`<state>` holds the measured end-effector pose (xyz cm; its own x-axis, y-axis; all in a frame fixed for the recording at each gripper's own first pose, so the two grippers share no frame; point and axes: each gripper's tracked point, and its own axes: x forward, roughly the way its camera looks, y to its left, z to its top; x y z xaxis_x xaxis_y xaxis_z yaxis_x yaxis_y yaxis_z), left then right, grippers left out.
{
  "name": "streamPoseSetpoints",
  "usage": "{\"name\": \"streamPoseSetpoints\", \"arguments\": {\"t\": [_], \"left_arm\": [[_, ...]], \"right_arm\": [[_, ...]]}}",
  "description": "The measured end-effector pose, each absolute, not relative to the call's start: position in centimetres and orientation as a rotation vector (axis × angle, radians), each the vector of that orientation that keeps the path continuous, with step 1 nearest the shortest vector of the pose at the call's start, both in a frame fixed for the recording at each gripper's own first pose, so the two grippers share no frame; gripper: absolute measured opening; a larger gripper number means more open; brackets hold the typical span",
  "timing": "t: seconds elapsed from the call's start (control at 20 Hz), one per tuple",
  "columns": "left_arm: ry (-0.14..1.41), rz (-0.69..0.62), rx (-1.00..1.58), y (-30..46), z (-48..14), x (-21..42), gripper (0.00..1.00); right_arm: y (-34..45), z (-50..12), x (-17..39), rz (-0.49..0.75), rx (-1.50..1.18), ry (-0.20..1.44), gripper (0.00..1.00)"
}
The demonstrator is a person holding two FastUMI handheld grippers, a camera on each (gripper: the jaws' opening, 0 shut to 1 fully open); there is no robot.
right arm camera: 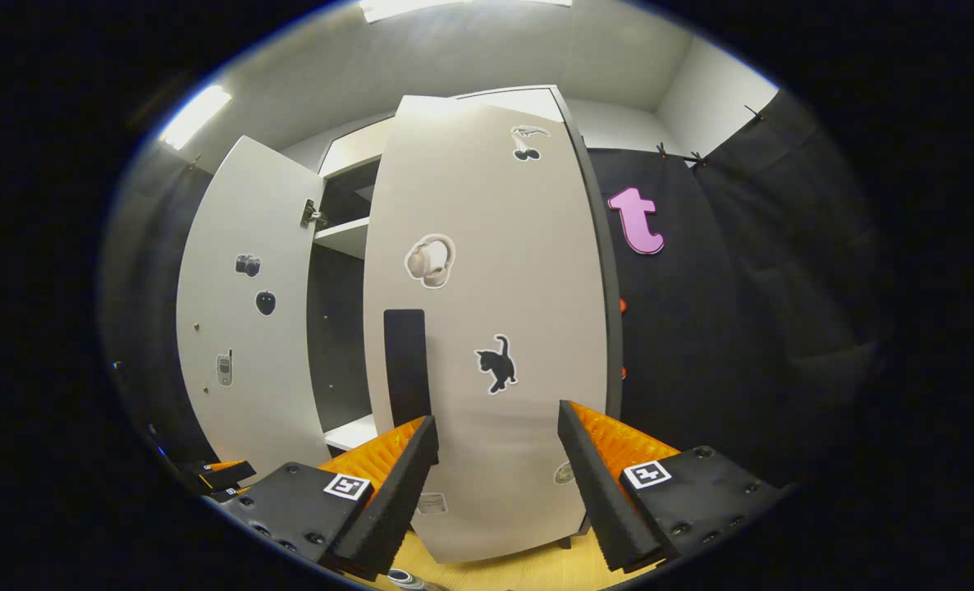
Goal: Grasp the bottle in the cabinet with the left hand and place it on the coaster, then close the right door with the right hand and the left door with the left hand.
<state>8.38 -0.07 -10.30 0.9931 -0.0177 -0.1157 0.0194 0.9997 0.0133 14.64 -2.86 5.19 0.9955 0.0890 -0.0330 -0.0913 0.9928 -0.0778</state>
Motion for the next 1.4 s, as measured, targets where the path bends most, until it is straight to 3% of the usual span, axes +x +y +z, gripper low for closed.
{"name": "streamPoseSetpoints", "arguments": {"t": [0.25,0.35,0.6,0.85,1.0,1.4], "left_arm": [[0.085,0.051,0.027,1.7,-8.2,6.6,0.92],[0.071,0.092,0.028,2.8,-7.1,5.7,0.95],[-0.011,0.279,0.057,7.7,-3.2,2.5,0.94],[-0.025,0.434,0.021,13.2,-1.3,0.0,0.92],[-0.01,0.525,-0.001,17.0,-1.1,-0.4,0.95],[-0.047,0.495,0.026,21.2,2.3,6.3,0.94]], "right_arm": [[-1.4,4.3,16.6,0.121,-0.082,0.041,0.97],[-1.5,4.1,17.2,0.113,-0.096,0.043,0.97],[-0.9,3.9,18.4,0.136,-0.105,0.046,0.97],[-0.4,3.8,19.3,0.141,-0.118,0.037,0.97],[-0.3,3.6,19.6,0.14,-0.097,0.044,0.97],[-0.2,4.2,18.7,0.147,-0.005,0.055,0.97]]}}
